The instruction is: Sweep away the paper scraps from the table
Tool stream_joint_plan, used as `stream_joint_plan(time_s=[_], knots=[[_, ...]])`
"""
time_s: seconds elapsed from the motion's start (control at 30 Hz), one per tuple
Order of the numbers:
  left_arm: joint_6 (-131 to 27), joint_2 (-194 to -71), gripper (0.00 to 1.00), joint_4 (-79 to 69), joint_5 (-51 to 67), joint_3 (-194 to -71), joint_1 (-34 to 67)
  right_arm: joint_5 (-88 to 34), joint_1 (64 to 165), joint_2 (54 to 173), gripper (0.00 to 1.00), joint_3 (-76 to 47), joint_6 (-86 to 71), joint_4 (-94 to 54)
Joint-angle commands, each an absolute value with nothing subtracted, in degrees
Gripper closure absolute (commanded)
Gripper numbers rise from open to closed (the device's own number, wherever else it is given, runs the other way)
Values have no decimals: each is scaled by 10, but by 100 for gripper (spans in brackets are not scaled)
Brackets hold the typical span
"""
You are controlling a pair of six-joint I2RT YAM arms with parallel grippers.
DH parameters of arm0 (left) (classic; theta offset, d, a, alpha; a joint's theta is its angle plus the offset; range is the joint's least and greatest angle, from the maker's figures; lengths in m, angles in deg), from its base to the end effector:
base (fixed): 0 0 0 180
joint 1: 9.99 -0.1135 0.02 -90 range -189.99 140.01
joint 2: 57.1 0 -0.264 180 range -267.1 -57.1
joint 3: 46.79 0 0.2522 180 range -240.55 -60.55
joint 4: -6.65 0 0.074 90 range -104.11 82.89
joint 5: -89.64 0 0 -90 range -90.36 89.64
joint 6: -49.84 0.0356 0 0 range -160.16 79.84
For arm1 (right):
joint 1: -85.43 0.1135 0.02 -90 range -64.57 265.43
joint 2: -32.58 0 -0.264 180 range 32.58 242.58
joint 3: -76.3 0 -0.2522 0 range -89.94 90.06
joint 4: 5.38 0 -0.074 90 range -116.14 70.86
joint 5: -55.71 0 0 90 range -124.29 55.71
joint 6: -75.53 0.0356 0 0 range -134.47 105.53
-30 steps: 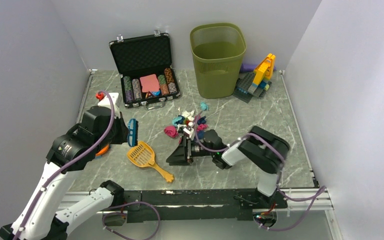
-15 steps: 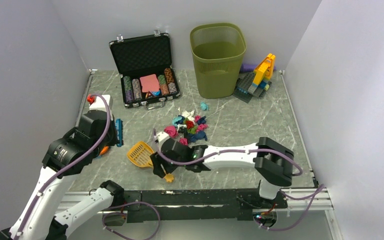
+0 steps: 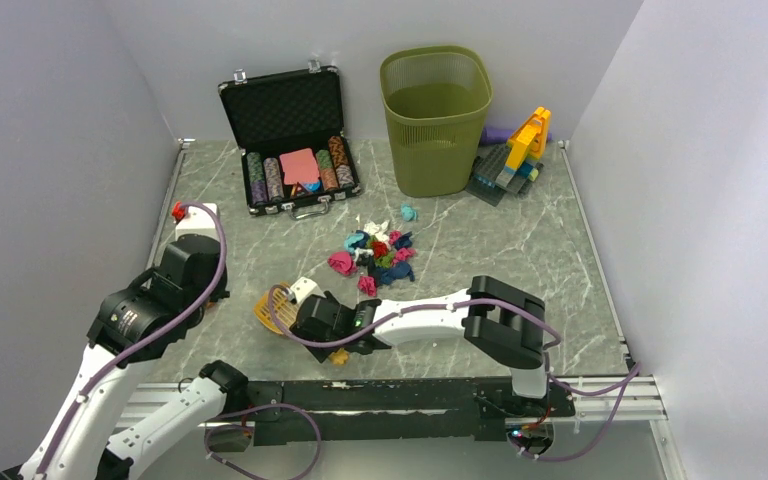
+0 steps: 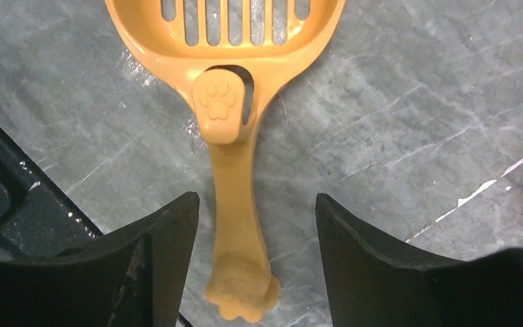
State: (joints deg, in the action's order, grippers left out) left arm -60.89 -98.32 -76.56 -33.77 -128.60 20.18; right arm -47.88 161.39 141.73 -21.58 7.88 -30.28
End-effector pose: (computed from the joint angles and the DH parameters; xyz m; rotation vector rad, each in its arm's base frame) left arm 0.0870 -0.0279 0.3813 -0.1056 2.1744 0.1779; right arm 0.1047 0.3843 0.1628 -1.0341 2.2742 0.4570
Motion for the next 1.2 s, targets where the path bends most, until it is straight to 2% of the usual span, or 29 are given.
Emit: stream_joint_plan(time_s=[0.0,0.23,0.4,0.43,0.47,0.53,0.83,1.03,1.17], knots=[[-584,-980,100,-735,-357,-1278,200,-510,1621,1436,35,-177,55,-311],[-585,-982,100,-741,-374,-1276,199,-528,1629,1468,41,-164,41,-300],[-586,-983,100,-742,-376,-1277,199,-546,1634,1469,50,-179,46,-284],[-586,-984,100,-743,-374,-1277,199,-549,1636,1465,55,-186,46,-280],[-586,-985,100,-744,-373,-1279,199,-552,1637,1459,64,-192,45,-276],[-586,-986,100,-743,-369,-1280,199,-561,1639,1447,98,-202,44,-276],[-559,-1016,100,-703,-286,-1276,199,-608,1642,1266,100,-306,86,-296],[-538,-1069,100,-637,-233,-1266,199,-661,1639,1116,100,-374,151,-389],[-530,-1129,100,-576,-194,-1267,200,-666,1601,1028,100,-396,220,-495]])
